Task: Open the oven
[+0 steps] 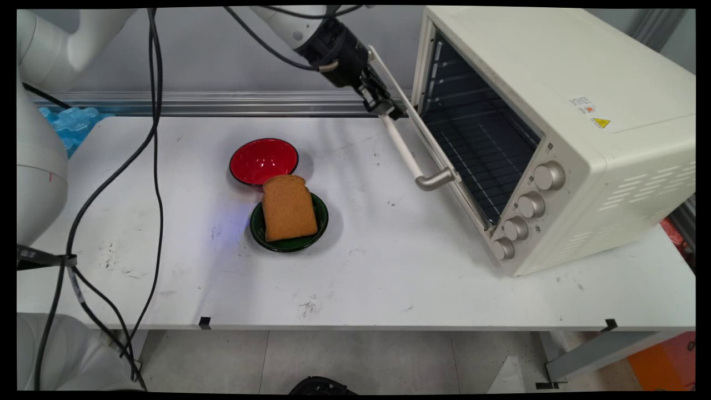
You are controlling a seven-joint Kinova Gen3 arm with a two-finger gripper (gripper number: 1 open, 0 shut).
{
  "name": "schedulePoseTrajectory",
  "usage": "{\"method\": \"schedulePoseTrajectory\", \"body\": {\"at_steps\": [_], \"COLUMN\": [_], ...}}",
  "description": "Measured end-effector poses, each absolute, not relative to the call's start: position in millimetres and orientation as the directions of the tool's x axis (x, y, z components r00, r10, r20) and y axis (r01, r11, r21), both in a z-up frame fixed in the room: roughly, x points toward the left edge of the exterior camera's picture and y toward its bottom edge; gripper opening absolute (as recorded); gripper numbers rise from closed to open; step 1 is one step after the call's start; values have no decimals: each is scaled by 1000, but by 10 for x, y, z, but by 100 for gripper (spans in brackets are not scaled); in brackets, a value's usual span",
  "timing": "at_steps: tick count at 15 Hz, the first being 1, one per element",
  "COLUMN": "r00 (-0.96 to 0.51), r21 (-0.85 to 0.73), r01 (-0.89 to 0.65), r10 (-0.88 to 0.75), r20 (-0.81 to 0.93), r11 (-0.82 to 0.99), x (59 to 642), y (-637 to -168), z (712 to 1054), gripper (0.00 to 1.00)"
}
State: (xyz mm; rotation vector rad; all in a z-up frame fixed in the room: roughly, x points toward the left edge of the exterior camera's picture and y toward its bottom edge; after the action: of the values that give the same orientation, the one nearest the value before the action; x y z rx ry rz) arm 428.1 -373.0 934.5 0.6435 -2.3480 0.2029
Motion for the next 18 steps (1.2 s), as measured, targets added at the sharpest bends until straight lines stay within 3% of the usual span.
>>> {"method": "schedulePoseTrajectory", "body": {"at_steps": [18], "r00": [-619], "r21": [16], "r01": [-569], "r10": [-441], "r20": [650], "r11": [822], "x": [4558], "y": [-3557], "z": [8573], "gripper": [0]}}
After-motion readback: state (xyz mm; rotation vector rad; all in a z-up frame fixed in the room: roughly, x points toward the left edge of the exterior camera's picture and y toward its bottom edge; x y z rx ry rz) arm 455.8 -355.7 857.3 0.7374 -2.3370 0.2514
